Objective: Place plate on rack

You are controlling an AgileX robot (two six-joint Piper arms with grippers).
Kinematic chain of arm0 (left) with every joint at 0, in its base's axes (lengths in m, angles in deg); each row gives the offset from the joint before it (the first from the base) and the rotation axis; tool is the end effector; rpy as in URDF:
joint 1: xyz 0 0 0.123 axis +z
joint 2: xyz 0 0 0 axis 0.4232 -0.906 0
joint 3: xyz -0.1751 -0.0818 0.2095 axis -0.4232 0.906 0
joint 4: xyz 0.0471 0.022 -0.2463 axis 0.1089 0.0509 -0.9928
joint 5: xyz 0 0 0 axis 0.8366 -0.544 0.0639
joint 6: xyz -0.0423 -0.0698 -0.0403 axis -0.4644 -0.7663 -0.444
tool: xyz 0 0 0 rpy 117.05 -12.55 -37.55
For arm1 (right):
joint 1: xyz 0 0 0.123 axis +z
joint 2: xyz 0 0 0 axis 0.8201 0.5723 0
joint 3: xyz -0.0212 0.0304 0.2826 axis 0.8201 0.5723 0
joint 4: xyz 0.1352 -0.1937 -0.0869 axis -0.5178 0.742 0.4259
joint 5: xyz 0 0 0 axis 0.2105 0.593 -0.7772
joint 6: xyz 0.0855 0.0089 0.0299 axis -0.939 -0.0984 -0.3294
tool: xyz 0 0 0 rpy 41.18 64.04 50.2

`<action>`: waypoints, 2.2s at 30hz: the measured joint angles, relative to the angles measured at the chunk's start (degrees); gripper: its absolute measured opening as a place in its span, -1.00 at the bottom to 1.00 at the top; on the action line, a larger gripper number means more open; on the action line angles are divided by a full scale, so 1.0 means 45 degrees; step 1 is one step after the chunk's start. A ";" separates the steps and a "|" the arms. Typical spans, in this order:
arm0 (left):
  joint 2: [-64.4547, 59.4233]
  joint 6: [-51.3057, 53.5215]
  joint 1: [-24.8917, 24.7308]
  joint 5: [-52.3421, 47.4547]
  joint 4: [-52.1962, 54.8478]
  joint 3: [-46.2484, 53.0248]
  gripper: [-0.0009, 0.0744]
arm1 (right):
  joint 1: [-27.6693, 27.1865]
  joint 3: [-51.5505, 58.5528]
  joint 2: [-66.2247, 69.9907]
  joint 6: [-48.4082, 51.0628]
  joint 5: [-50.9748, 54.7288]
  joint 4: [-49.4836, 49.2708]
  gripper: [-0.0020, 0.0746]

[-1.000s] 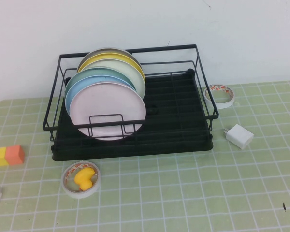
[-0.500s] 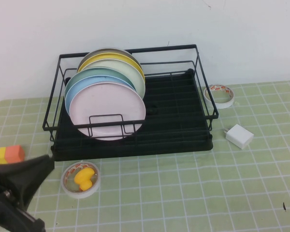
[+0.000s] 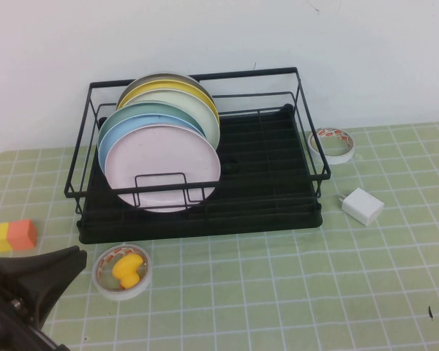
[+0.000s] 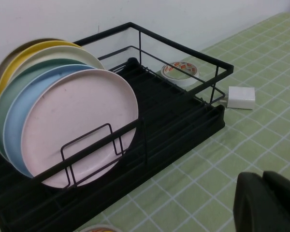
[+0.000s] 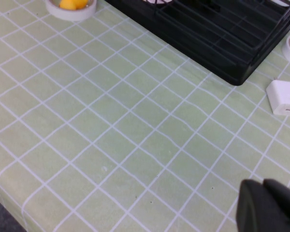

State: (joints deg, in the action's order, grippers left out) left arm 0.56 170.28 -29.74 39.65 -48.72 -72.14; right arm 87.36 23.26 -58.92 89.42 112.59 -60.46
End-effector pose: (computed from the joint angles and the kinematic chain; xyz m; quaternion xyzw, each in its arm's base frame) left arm 0.1275 -0.0554 0.2857 0.2555 0.7429 -0.1707 0.5947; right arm 0.0515 0.0341 0.2615 -0.3486 0.7829 0.0820 0.5087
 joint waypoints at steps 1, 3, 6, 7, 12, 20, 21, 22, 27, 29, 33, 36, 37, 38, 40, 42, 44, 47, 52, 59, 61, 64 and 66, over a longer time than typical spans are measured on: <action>0.0000 0.0000 0.0000 0.0004 0.0000 0.0000 -0.98 | 0.0000 0.0000 0.0000 0.0000 0.0000 0.0000 -0.95; 0.0000 0.0000 0.0000 -0.0008 0.0000 0.0000 -0.98 | 0.0000 0.0000 0.0000 0.0000 0.0000 0.0000 -0.95; 0.0053 0.0000 0.0000 -0.0026 0.0000 0.0000 -0.98 | 0.0000 0.0000 0.0000 0.0000 0.0000 0.0000 -0.95; 0.0129 0.0000 0.0000 -0.0026 0.0020 0.0000 -0.98 | 0.0000 0.0000 0.0000 0.0000 0.0000 0.0000 -0.95; 0.1494 0.0000 0.0000 -0.0005 0.0072 0.0000 -0.98 | 0.0000 0.0000 0.0000 0.0000 0.0012 0.0000 -0.95; 0.4562 0.0000 0.0000 0.2731 0.0000 0.0000 -0.98 | 0.0000 0.0000 0.0000 0.0000 0.0031 -0.0020 -0.95; 0.4851 0.0000 0.0000 0.2949 -0.0004 0.0000 -0.98 | 0.0000 0.0000 0.0000 0.0000 0.0031 -0.0020 -0.95; 0.5098 0.0000 0.0000 0.3162 -0.0027 0.0000 -0.98 | 0.0000 0.0000 0.0000 0.0000 0.0031 -0.0020 -0.95; 0.5746 0.0000 0.0000 0.4332 -0.0002 0.0084 -0.98 | 0.0000 0.0000 0.0000 0.0000 0.0040 -0.0020 -0.95; 0.5935 0.0000 0.0000 0.4985 -0.0277 0.0360 -0.98 | 0.0000 0.0000 0.0000 0.0000 0.0094 -0.0020 -0.95; 0.6460 0.0000 0.0000 0.6075 -0.1673 0.1222 -0.98 | 0.0000 0.0000 0.0000 0.0000 0.0193 -0.0020 -0.95; 0.7132 0.0000 0.0000 0.6463 -0.2928 0.2209 -0.98 | 0.0000 0.0000 0.0000 0.0000 0.0251 -0.0020 -0.95; 0.7413 0.0000 0.0000 0.6619 -0.3185 0.2567 -0.98 | 0.0000 0.0000 0.0000 0.0000 0.0251 -0.0020 -0.95; 0.7709 0.0000 0.0000 0.6689 -0.3361 0.2934 -0.98 | 0.0000 0.0000 0.0000 0.0000 0.0251 -0.0020 -0.95; 0.8278 0.0000 0.0000 0.6849 -0.3597 0.3567 -0.98 | 0.0000 0.0000 0.0000 0.0000 0.0279 -0.0020 -0.95; 0.8685 0.0000 0.0000 0.6942 -0.3678 0.4125 -0.98 | 0.0000 0.0000 0.0000 0.0000 0.0278 -0.0020 -0.95; 0.8772 0.0000 0.0000 0.7073 -0.3835 0.4407 -0.98 | 0.0000 0.0000 -0.0023 0.0000 0.0304 -0.0029 -0.95; 0.8772 0.0000 0.0000 0.7306 -0.4043 0.4628 -0.98 | 0.0000 0.0007 -0.0023 0.0000 0.0331 -0.0050 -0.95; 0.8817 0.0042 0.0000 0.7444 -0.4116 0.4734 -0.98 | 0.0000 0.0007 -0.0023 0.0000 0.0331 -0.0050 -0.95; 0.8821 0.0300 0.0000 0.7555 -0.4141 0.4734 -0.98 | 0.0000 0.0007 -0.0023 0.0000 0.0331 -0.0050 -0.95; 0.8821 0.0488 0.0000 0.7610 -0.4141 0.4734 -0.98 | 0.0000 0.0007 -0.0023 -0.0020 0.0331 -0.0050 -0.95; 0.8821 0.0451 0.0000 0.7785 -0.4164 0.4935 -0.98 | 0.0000 0.0007 -0.0023 -0.0020 0.0331 -0.0050 -0.95; 0.8821 -0.0713 0.0000 0.7836 -0.3195 0.5268 -0.98 | 0.0000 0.0007 -0.0023 -0.0020 0.0331 -0.0050 -0.95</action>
State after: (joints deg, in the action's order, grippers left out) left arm 40.26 167.07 -29.74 74.92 -63.10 -48.43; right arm 87.36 23.29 -59.02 89.33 114.07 -60.69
